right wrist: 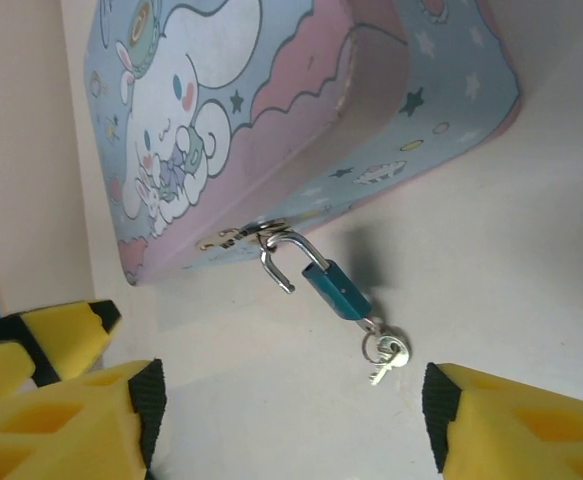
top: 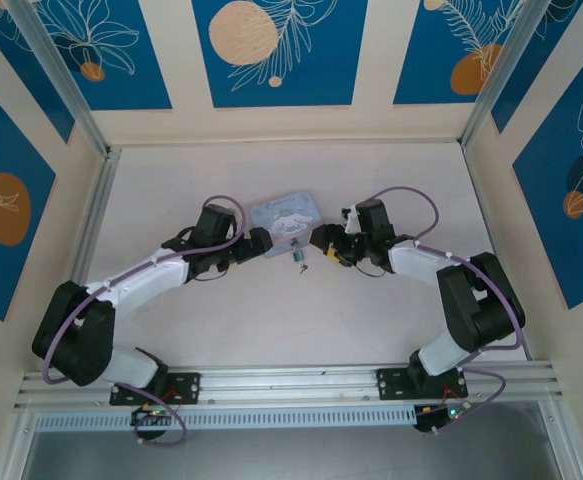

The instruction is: Unlock the padlock with the key

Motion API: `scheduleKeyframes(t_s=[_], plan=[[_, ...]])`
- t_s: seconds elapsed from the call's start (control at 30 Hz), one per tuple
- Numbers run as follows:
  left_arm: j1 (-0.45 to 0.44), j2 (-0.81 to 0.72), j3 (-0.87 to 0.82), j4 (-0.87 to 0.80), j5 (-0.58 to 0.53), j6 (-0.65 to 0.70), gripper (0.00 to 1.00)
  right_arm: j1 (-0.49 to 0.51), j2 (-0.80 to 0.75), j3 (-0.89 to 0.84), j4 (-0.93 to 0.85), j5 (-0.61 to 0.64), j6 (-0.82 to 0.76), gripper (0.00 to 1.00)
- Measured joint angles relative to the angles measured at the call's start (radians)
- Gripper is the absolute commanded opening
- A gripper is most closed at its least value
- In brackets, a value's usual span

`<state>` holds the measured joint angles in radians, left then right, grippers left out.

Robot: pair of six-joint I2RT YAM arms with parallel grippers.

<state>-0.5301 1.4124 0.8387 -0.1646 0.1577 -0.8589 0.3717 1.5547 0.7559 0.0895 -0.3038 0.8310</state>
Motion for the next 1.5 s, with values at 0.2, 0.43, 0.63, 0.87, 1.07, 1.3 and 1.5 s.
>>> scheduleKeyframes(t_s=[0.2, 0.43, 0.63, 0.87, 1.07, 1.3, 1.5], plan=[[0.000, 0.025, 0.016, 0.009, 0.023, -0.009, 1.00, 0.032, 0.012, 0.001, -0.019, 0.037, -0.127, 0.45], [0.000, 0.045, 0.047, 0.011, 0.038, -0.014, 1.00, 0.099, 0.094, 0.012, -0.018, 0.077, -0.208, 0.44], [0.000, 0.059, 0.056, 0.009, 0.053, -0.014, 1.00, 0.150, 0.140, 0.035, -0.023, 0.138, -0.245, 0.46], [0.000, 0.064, 0.056, 0.008, 0.061, -0.014, 1.00, 0.159, 0.188, 0.072, -0.027, 0.200, -0.276, 0.46], [0.000, 0.065, 0.057, 0.008, 0.068, -0.014, 1.00, 0.159, 0.215, 0.105, -0.026, 0.208, -0.283, 0.45], [0.000, 0.087, 0.070, 0.008, 0.071, -0.014, 1.00, 0.159, 0.230, 0.121, -0.023, 0.207, -0.283, 0.39], [0.000, 0.103, 0.090, 0.008, 0.073, -0.014, 1.00, 0.159, 0.231, 0.121, -0.022, 0.206, -0.283, 0.39]])
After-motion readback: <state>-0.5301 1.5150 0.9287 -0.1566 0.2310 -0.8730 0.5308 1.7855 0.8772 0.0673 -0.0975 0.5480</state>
